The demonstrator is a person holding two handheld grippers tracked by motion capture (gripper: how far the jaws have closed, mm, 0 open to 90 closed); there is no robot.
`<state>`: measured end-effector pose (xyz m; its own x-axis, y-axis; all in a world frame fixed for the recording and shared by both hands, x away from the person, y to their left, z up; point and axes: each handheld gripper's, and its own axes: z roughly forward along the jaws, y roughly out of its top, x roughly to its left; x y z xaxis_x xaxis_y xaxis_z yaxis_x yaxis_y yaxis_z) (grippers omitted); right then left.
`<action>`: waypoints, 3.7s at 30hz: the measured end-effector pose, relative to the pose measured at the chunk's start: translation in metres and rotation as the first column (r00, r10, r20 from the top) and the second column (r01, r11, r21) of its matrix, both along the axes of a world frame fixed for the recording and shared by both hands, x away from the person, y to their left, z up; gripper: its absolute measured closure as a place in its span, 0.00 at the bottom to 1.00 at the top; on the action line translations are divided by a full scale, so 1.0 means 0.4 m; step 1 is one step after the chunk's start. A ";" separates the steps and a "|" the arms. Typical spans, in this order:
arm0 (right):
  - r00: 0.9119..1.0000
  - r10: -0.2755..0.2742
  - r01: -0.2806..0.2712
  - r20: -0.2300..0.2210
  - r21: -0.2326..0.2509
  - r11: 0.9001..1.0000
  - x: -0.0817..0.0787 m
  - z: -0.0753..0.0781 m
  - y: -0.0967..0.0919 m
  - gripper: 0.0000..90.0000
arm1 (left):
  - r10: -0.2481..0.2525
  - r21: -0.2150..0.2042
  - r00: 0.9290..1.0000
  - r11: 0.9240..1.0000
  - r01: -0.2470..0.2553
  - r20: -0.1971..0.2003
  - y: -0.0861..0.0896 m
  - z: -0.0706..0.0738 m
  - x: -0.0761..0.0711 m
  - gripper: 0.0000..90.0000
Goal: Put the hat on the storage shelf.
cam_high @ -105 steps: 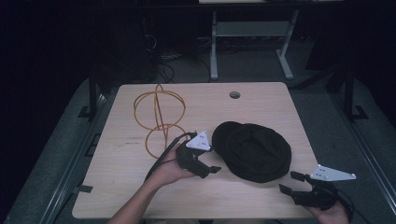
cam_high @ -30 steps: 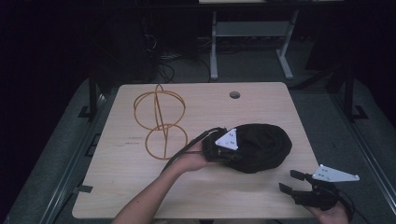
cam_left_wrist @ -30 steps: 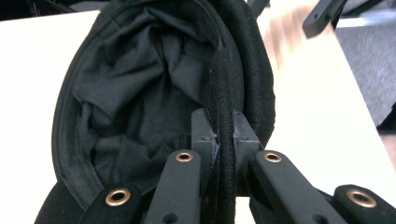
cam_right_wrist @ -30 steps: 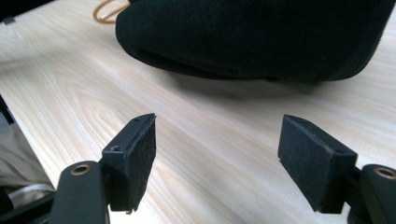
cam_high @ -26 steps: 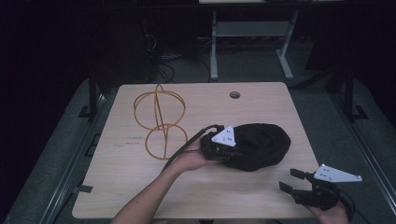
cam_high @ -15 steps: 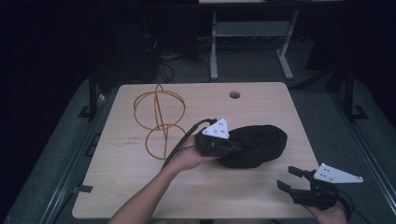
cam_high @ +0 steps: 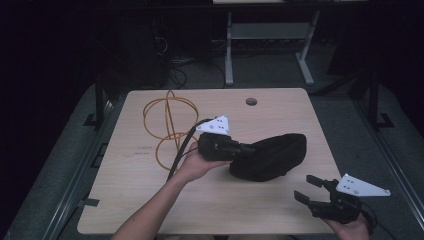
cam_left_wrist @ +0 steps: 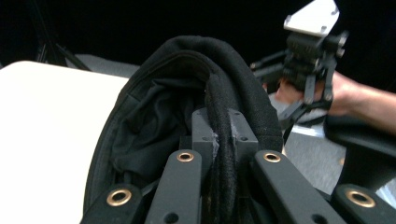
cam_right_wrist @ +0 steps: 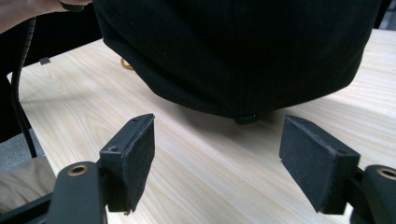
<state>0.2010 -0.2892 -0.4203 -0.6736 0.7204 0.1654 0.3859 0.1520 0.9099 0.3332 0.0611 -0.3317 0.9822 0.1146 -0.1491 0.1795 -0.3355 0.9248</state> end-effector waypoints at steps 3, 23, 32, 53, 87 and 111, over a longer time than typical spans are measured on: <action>1.000 -0.004 0.005 0.012 -0.004 1.000 -0.002 0.006 0.009 0.27 | 0.008 -0.026 1.000 1.000 -0.008 -0.006 0.011 0.012 -0.004 0.94; 0.997 -0.035 0.035 0.074 -0.008 0.999 0.040 0.029 0.076 0.18 | 0.003 -0.048 1.000 0.999 -0.003 0.017 0.031 0.057 -0.025 0.94; 0.990 -0.073 0.074 0.125 -0.001 0.997 0.063 0.041 0.111 0.17 | -0.010 -0.053 0.999 0.999 0.012 0.031 0.030 0.074 -0.035 0.94; 0.954 -0.039 0.060 0.297 -0.062 0.996 0.079 0.087 0.151 0.97 | -0.038 -0.060 0.999 0.997 0.040 0.038 0.009 0.086 -0.051 0.94; 0.949 -0.032 0.036 0.315 -0.008 0.999 0.037 0.174 0.097 0.98 | 0.058 0.002 0.998 0.998 -0.058 -0.033 0.060 0.047 -0.009 0.64; 0.979 0.001 0.011 0.204 -0.055 0.998 0.136 0.278 0.090 0.98 | 0.129 0.136 0.990 0.981 -0.137 0.065 0.183 -0.018 -0.073 0.51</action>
